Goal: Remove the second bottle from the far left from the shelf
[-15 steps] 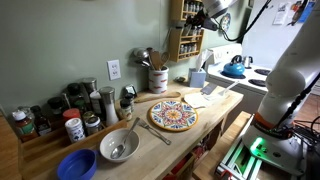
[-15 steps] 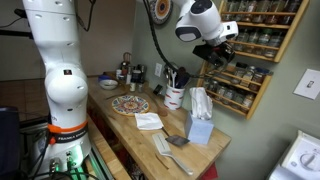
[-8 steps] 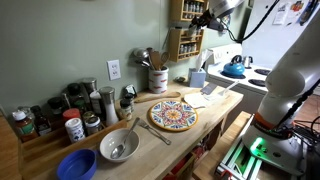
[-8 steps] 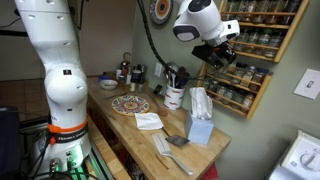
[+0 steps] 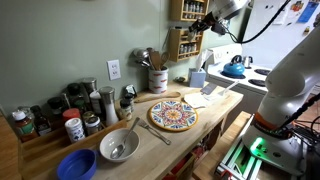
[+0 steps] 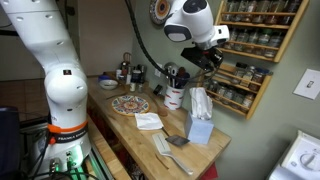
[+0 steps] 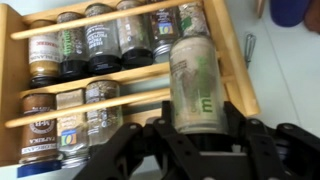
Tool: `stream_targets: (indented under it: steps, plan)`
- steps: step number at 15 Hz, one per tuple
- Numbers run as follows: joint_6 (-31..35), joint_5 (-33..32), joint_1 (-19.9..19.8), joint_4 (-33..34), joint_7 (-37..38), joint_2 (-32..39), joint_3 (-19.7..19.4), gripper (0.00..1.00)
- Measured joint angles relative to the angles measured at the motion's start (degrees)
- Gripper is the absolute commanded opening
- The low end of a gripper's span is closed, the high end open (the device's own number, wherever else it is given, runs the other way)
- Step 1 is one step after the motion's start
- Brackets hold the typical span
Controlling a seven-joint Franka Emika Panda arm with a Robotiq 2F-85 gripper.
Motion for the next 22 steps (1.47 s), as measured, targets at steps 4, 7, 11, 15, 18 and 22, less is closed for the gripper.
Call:
stream_targets:
  steps: [4, 7, 11, 15, 18, 22]
  plan:
    - [-1.60, -6.60, -0.29, -5.47, 0.69, -5.29, 2.91, 0.28]
    - [-1.60, -13.00, -0.99, -9.69, 3.57, -8.49, 5.97, 0.28]
    - [-1.37, -22.22, -0.08, -13.88, 11.99, -11.04, 7.55, 0.53]
    - [-1.35, -23.55, 0.62, -14.35, 12.77, -11.50, 6.88, 0.28]
    - [-1.31, -25.54, 5.88, -14.78, 13.36, -10.86, 2.26, 0.28]
    - [-0.07, -23.32, 10.62, -17.81, 11.61, -9.12, -0.30, 0.28]
